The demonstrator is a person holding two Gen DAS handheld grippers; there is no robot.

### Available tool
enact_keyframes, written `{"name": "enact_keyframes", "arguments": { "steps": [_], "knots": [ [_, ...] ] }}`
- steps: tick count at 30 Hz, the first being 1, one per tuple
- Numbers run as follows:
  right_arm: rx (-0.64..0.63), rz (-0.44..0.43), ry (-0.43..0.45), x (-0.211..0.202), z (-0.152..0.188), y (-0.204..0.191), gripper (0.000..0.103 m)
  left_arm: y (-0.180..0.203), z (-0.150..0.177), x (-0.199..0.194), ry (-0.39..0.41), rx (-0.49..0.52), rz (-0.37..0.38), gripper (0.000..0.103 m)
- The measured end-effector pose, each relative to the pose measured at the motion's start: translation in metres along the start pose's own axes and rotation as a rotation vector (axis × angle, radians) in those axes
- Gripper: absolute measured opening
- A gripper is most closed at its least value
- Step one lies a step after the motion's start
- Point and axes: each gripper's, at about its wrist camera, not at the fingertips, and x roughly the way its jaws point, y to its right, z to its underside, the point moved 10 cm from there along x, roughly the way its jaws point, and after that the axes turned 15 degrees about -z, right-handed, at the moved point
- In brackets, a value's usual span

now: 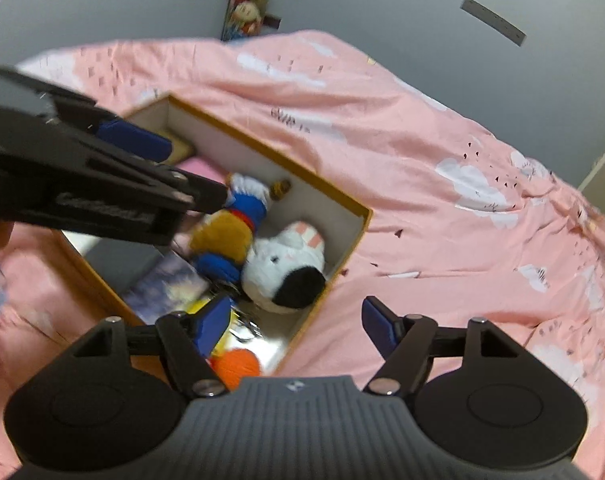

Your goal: Organize objects

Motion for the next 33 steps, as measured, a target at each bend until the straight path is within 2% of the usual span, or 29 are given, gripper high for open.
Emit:
{"name": "enact_keyframes", "arguments": {
  "steps": [3, 6, 9, 13, 17, 21, 27, 33],
  "knots": [
    [0.061, -0.040, 0.070, -0.016, -0.009, -0.009, 0.077, -0.010, -0.006, -0.025, 0.066, 0.045, -0.042, 0.086],
    [0.125, -0.082, 0.163, -0.036, -0.019, -0.019, 0.083, -0.020, -0.009, -0.050, 0.110, 0.075, -0.061, 0.088],
    [0.162, -0.113, 0.252, -0.054, -0.029, -0.031, 0.087, -0.034, -0.011, -0.070, 0.138, 0.061, -0.101, 0.089],
    [0.140, -0.088, 0.350, -0.072, -0.036, -0.051, 0.091, -0.054, -0.013, -0.096, 0.185, 0.058, -0.196, 0.089],
    [0.185, -0.076, 0.441, -0.086, -0.036, -0.061, 0.093, -0.072, -0.007, -0.117, 0.236, 0.036, -0.288, 0.089],
    [0.249, -0.019, 0.522, -0.098, -0.026, -0.063, 0.096, -0.080, 0.006, -0.128, 0.262, 0.016, -0.316, 0.089],
    [0.291, 0.021, 0.556, -0.104, -0.004, -0.070, 0.100, -0.082, 0.036, -0.119, 0.189, -0.024, -0.258, 0.089],
    [0.286, 0.008, 0.521, -0.088, 0.010, -0.087, 0.100, -0.085, 0.069, -0.101, 0.106, -0.041, -0.263, 0.089]
  ]
}}
